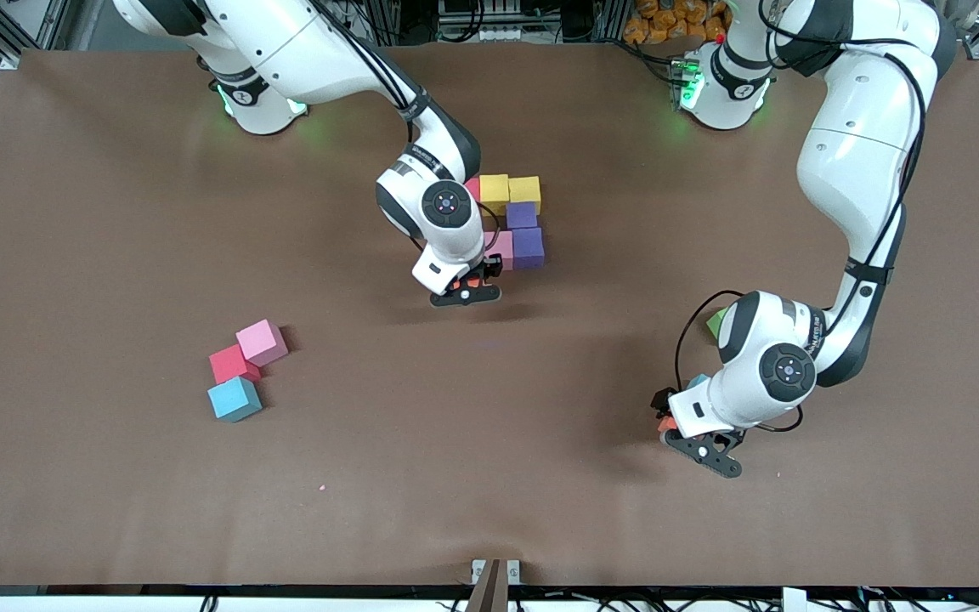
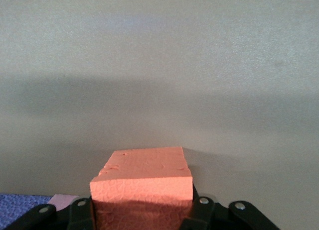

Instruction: Form number 2 with 11 blocks

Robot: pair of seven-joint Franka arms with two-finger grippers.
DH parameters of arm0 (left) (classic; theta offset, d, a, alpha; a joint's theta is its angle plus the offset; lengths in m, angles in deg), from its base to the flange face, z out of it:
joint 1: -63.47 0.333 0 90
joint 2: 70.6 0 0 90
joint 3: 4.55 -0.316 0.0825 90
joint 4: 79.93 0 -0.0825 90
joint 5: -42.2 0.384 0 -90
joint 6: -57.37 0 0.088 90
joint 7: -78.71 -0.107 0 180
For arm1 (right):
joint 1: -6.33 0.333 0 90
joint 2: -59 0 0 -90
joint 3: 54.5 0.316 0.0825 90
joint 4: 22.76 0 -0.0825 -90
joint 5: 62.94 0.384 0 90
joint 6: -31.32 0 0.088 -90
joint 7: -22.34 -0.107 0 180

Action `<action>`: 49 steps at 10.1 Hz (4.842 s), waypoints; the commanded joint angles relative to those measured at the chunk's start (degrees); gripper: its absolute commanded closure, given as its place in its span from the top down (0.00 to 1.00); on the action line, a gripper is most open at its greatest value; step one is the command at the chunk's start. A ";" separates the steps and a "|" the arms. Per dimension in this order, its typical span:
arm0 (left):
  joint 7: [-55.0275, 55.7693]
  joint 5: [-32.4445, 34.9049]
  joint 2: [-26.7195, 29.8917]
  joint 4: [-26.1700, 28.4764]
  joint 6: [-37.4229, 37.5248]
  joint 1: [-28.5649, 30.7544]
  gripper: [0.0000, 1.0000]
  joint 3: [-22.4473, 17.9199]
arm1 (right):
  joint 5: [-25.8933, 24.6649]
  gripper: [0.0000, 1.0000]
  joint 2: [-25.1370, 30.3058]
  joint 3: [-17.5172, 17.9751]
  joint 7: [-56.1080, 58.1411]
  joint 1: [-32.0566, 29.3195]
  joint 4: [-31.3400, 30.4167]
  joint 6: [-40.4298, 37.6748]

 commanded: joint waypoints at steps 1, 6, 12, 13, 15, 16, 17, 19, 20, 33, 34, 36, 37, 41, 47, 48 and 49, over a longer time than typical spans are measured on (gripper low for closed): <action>-0.93 -1.46 0.74 0.02 2.45 -0.20 0.97 -0.45 | -0.41 0.39 0.39 0.20 -1.41 0.30 -2.22 0.51; -1.02 -1.19 0.74 0.46 2.63 -0.28 0.66 -0.45 | -0.06 0.93 0.74 0.29 -1.07 -0.32 -1.78 -0.10; 3.43 -1.55 2.85 0.37 2.63 -1.94 0.50 0.60 | 0.20 1.00 5.21 0.29 -0.27 -1.63 -1.34 -2.56; 8.59 -1.55 3.29 0.20 2.63 -3.43 0.50 0.95 | 0.03 1.00 7.13 0.20 1.03 -2.16 -1.78 -4.05; 20.54 -1.19 3.29 0.02 2.63 -8.34 0.50 0.96 | -0.06 1.00 10.65 0.20 2.10 -4.61 -1.78 -7.30; 26.17 -1.19 3.29 -0.07 2.63 -10.89 0.50 0.96 | -0.06 1.00 12.32 0.20 5.50 -6.28 -1.78 -9.40; 31.44 -1.19 3.21 -0.07 2.54 -12.75 0.50 0.96 | 0.03 1.00 14.34 0.20 11.01 -8.64 -2.48 -12.47; 43.47 -0.93 2.77 -0.59 2.10 -18.62 0.50 0.09 | 0.29 1.00 18.82 0.20 24.71 -14.70 -9.39 -12.50; 49.54 -0.93 2.59 -0.94 1.67 -21.78 0.50 -1.14 | 0.29 1.00 19.71 0.20 30.95 -17.52 -11.26 -12.41; 89.68 5.75 2.33 0.72 1.49 -37.72 0.51 -3.88 | -4.19 1.00 21.13 0.11 107.23 -39.07 -18.83 -3.82; 89.59 5.58 1.98 0.72 1.49 -37.72 0.51 -3.79 | -4.19 1.00 21.13 0.11 112.87 -39.16 -21.09 -0.32; 88.98 5.23 1.36 0.72 1.40 -38.16 0.51 -3.61 | -4.10 1.00 20.78 0.20 123.07 -39.08 -25.49 8.55; 88.80 5.14 1.01 0.64 1.40 -38.16 0.51 -3.44 | -4.10 1.00 20.43 0.20 128.87 -39.08 -25.51 10.34; 87.58 5.13 0.57 0.64 1.31 -38.60 0.51 -2.57 | -4.10 1.00 18.76 0.20 141.22 -39.69 -25.51 15.35; 73.62 4.61 0.57 0.72 1.31 -38.17 0.53 -2.12 | -3.67 1.00 16.21 0.29 143.52 -41.28 -26.65 16.42; 72.20 4.61 0.48 0.64 1.31 -38.08 0.53 -2.12 | -3.49 1.00 16.03 0.29 143.52 -41.10 -26.65 17.11; 71.58 4.61 0.48 0.64 1.31 -38.08 0.53 -2.12 | -3.49 1.00 15.51 0.29 143.52 -41.01 -26.65 18.25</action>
